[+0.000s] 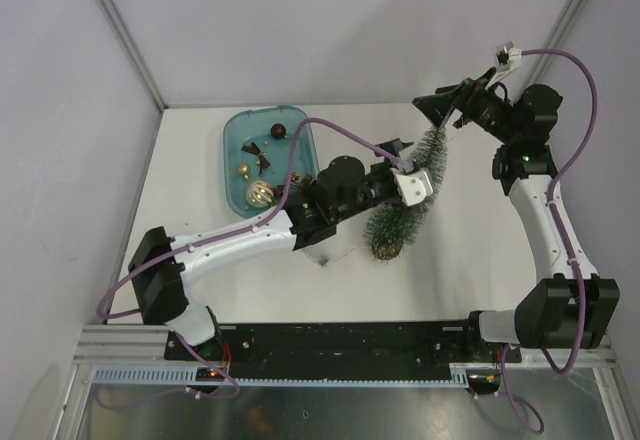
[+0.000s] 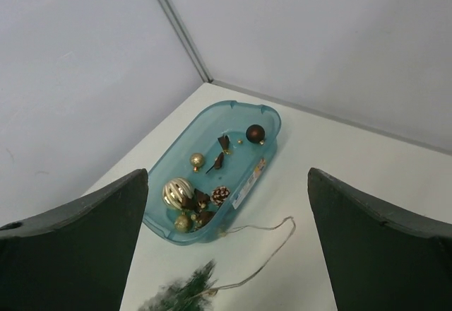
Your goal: Decorate the small christmas tree
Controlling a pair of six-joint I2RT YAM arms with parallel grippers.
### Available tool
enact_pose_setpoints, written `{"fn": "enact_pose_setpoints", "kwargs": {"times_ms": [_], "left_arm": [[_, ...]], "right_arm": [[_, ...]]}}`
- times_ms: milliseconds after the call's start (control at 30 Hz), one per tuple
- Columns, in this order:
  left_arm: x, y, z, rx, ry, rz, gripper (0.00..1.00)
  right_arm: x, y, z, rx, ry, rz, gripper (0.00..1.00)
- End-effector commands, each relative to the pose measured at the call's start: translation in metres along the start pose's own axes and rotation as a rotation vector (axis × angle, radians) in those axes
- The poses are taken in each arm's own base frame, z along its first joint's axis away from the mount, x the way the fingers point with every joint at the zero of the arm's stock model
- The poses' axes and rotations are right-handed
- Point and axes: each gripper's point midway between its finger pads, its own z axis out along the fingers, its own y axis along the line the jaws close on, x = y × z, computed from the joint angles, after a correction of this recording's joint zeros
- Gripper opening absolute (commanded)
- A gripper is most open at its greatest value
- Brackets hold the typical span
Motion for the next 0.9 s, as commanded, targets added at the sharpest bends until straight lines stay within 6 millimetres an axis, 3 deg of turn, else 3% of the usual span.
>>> {"fn": "enact_pose_setpoints", "kwargs": {"times_ms": [0,100,167,333,500,600,867], "left_arm": [[-0.015,0.025,0.01,-0.084,-0.03,-0.079,0.92],[-0.012,0.03,0.015,-0.095,-0.026,-0.091,0.91],[-0.009,0.03,0.015,-0.09,-0.021,-0.094,0.83],[0.001,0.02,0.012,-0.042,-0.007,-0.098,0.38],[0.007,0.015,0.009,-0.019,-0.002,-0.083,0.08],[0.007,0.013,0.007,-0.009,-0.003,-0.078,0.02],[0.002,0.014,-0.008,-0.008,-0.014,-0.053,0.01]], "right_arm": [[-0.024,0.02,-0.011,0.0,-0.052,-0.102,0.99],[-0.038,0.027,-0.018,-0.001,-0.09,-0.139,0.99],[-0.053,0.031,-0.027,0.004,-0.133,-0.162,0.99],[-0.087,0.043,-0.052,0.023,-0.231,-0.212,0.99],[-0.108,0.061,-0.072,0.042,-0.291,-0.27,0.99],[-0.123,0.069,-0.087,0.092,-0.346,-0.326,0.99],[-0.162,0.083,-0.115,0.193,-0.518,-0.383,0.99]]}}
